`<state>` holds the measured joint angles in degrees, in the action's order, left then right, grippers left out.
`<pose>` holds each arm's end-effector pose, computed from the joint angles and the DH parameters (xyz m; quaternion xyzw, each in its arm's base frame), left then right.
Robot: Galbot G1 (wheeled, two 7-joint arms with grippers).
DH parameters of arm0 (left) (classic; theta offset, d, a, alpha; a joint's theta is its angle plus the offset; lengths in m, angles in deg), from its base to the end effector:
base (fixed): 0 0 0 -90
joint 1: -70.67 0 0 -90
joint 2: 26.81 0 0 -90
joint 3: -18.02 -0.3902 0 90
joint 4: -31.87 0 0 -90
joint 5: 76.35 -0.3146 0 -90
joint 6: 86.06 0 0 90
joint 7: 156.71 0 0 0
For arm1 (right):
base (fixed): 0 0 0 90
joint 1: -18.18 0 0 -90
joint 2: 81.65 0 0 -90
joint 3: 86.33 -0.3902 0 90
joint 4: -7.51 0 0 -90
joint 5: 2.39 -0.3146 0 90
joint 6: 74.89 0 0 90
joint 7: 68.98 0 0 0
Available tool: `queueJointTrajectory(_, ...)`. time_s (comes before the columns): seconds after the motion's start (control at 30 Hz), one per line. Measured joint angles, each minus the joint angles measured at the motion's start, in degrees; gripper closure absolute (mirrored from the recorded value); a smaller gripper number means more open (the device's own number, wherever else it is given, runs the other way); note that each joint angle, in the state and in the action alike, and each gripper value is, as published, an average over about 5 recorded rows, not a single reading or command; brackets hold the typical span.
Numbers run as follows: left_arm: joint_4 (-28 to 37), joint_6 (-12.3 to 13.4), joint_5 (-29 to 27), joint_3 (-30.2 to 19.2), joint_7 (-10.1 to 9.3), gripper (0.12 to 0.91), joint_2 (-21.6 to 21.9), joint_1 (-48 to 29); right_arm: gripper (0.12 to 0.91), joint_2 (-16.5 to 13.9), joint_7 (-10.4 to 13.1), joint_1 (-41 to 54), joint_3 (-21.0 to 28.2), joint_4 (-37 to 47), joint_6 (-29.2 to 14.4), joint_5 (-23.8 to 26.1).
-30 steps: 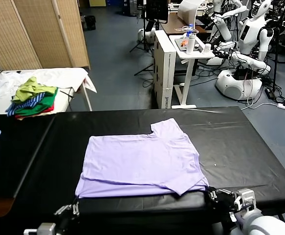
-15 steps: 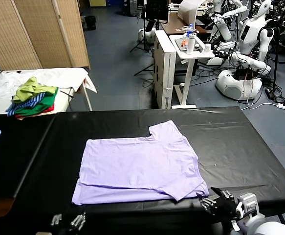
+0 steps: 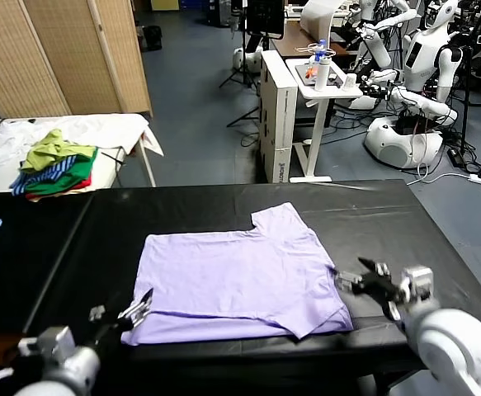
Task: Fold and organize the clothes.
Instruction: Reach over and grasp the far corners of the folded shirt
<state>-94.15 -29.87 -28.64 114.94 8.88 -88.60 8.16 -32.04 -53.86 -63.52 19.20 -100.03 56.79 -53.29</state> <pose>0.1473 0.1240 -0.2641 -0.0319 -0.9612 0.1032 0.2538 0.3260 -0.1302 -0.2324 0.1040 -0.9572 0.0208 0.2694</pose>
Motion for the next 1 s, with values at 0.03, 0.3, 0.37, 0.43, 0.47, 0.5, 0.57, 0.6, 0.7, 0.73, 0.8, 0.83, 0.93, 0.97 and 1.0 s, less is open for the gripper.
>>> queueJointTrajectory(0.03, 1.55, -0.39, 1.32, -0.64, -0.49, 0.123, 0.74, -2.13, 0.118, 0.69, -0.06, 2.11, 1.58, 1.93, 0.26, 0.15)
queueJointTrajectory(0.3, 14.57, -2.0, 7.26, -6.42, -1.47, 0.123, 4.57, -18.7, 0.118, 6.77, -1.64, 15.57, 10.97, 15.77, 0.38, 3.57)
queueJointTrajectory(0.37, 17.81, -2.29, 7.48, -8.1, -1.36, 0.123, 4.68, -22.22, 0.118, 8.18, -2.08, 17.53, 12.15, 18.47, 0.33, 4.59)
queueJointTrajectory(0.43, 20.89, -2.64, 7.47, -9.74, -1.18, 0.123, 4.52, -25.31, 0.118, 9.37, -2.37, 18.81, 12.99, 20.75, 0.29, 5.34)
queueJointTrajectory(0.47, 22.34, -2.77, 7.38, -10.51, -1.1, 0.123, 4.42, -26.69, 0.118, 9.89, -2.45, 19.25, 13.33, 21.75, 0.26, 5.58)
queueJointTrajectory(0.5, 23.7, -2.88, 7.24, -11.21, -1.02, 0.123, 4.31, -27.95, 0.118, 10.35, -2.5, 19.61, 13.62, 22.69, 0.22, 5.79)
queueJointTrajectory(0.57, 26.03, -2.94, 6.86, -12.39, -0.8, 0.123, 4.14, -30.0, 0.118, 11.11, -2.55, 20.16, 14.02, 24.22, 0.15, 6.09)
queueJointTrajectory(0.6, 27.06, -2.94, 6.57, -12.84, -0.59, 0.123, 4.09, -30.82, 0.118, 11.44, -2.58, 20.39, 14.16, 24.88, 0.12, 6.2)
queueJointTrajectory(0.7, 29.47, -2.88, 5.68, -13.71, 0.32, 0.123, 4.05, -32.33, 0.118, 12.35, -2.73, 20.94, 14.43, 26.57, 0.09, 6.63)
queueJointTrajectory(0.73, 30.07, -2.86, 5.41, -13.91, 0.58, 0.123, 4.06, -32.63, 0.118, 12.63, -2.8, 21.07, 14.49, 27.07, 0.09, 6.81)
queueJointTrajectory(0.8, 31.15, -2.77, 4.83, -14.29, 0.97, 0.123, 4.04, -33.07, 0.118, 13.13, -2.91, 21.29, 14.58, 27.92, 0.1, 7.11)
queueJointTrajectory(0.83, 31.61, -2.71, 4.46, -14.47, 1.16, 0.123, 3.98, -33.24, 0.118, 13.34, -2.94, 21.37, 14.6, 28.26, 0.12, 7.2)
queueJointTrajectory(0.93, 33.01, -2.46, 3.14, -14.98, 1.75, 0.123, 3.53, -33.86, 0.14, 13.79, -3.09, 21.57, 14.69, 29.1, 0.14, 7.28)
queueJointTrajectory(0.97, 33.46, -2.39, 2.8, -15.09, 1.85, 0.123, 3.33, -34.09, 0.164, 13.88, -3.21, 21.62, 14.72, 29.34, 0.16, 7.29)
queueJointTrajectory(1.0, 33.89, -2.32, 2.57, -15.18, 1.88, 0.127, 3.16, -34.29, 0.189, 13.97, -3.35, 21.66, 14.74, 29.59, 0.17, 7.29)
